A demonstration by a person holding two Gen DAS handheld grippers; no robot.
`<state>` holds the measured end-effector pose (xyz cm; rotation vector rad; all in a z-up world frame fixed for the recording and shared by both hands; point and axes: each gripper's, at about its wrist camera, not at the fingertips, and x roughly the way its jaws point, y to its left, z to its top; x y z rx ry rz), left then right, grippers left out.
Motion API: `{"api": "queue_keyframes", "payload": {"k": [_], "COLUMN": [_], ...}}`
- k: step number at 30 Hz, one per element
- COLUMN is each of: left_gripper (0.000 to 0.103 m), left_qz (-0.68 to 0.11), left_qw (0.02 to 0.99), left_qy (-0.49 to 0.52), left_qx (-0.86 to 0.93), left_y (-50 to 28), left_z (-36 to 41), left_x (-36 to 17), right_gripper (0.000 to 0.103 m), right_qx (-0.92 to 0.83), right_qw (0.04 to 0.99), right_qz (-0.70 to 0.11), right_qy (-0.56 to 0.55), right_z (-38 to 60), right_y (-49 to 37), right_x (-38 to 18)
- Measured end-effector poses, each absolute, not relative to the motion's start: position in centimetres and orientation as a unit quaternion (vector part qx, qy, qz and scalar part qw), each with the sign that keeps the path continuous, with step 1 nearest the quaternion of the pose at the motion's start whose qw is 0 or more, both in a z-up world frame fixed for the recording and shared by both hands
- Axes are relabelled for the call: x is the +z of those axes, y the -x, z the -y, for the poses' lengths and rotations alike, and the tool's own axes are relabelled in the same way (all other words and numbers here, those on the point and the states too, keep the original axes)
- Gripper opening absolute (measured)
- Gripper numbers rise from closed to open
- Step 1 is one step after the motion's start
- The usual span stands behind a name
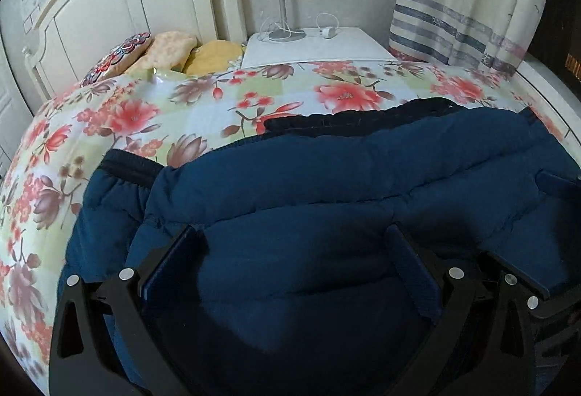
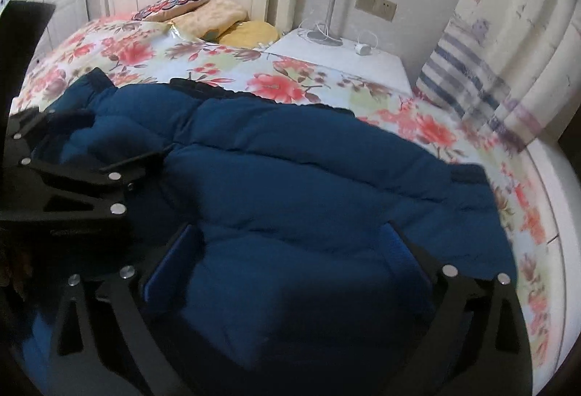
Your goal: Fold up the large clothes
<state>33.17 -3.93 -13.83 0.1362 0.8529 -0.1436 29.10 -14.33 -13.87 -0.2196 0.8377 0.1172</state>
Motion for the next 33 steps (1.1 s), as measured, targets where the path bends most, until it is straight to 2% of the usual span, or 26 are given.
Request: {"api": "queue_keyframes", "payload": {"k": [8, 12, 16, 20, 23, 29, 33], "left_gripper": [0.099, 0.099, 0.099, 0.099, 0.099, 0.099, 0.099], "left_qz": [-0.41, -0.418, -0.389, -0.373, -0.392, -0.387, -0.34], "left_qw": [0.907, 0.903, 0.916, 0.922, 0.92, 0.921, 0.939], "left_qy": [-0.072, -0.077, -0.089, -0.102, -0.027, -0.035, -0.052], "left_qx": [-0.066, -0.063, -0.031, 0.036, 0.012, 0.019, 0.021], "left_y": [-33.0, -32.8, -29.3, -27.0, -26.8, -26.3, -23.0], "left_z": [4.3, 4.1, 1.7, -3.0, -6.4, -7.6, -6.2], "left_x": [-13.9, -13.7, -11.6, -12.1, -13.3, -13.4, -11.2], "right_gripper": [0.1, 0.1, 0.1, 0.1, 0.1, 0.1, 0.1], "right_qx": [0.052, 0.052, 0.018, -0.048, -0.026, -0.044, -0.031], "right_qw": [0.909, 0.901, 0.913, 0.916, 0.914, 0.918, 0.938], "right_qz": [-0.398, -0.42, -0.402, -0.399, -0.398, -0.39, -0.346], "right_qy": [0.111, 0.096, 0.073, 0.004, -0.077, -0.059, -0.012], "right_z": [14.2, 14.9, 18.3, 25.3, 28.4, 28.0, 24.1], "right_y": [-28.8, -28.8, -26.3, -24.7, -24.2, -23.8, -21.3], "right_x": [-14.2, -13.8, -11.7, -12.1, -13.5, -13.3, -10.8]}}
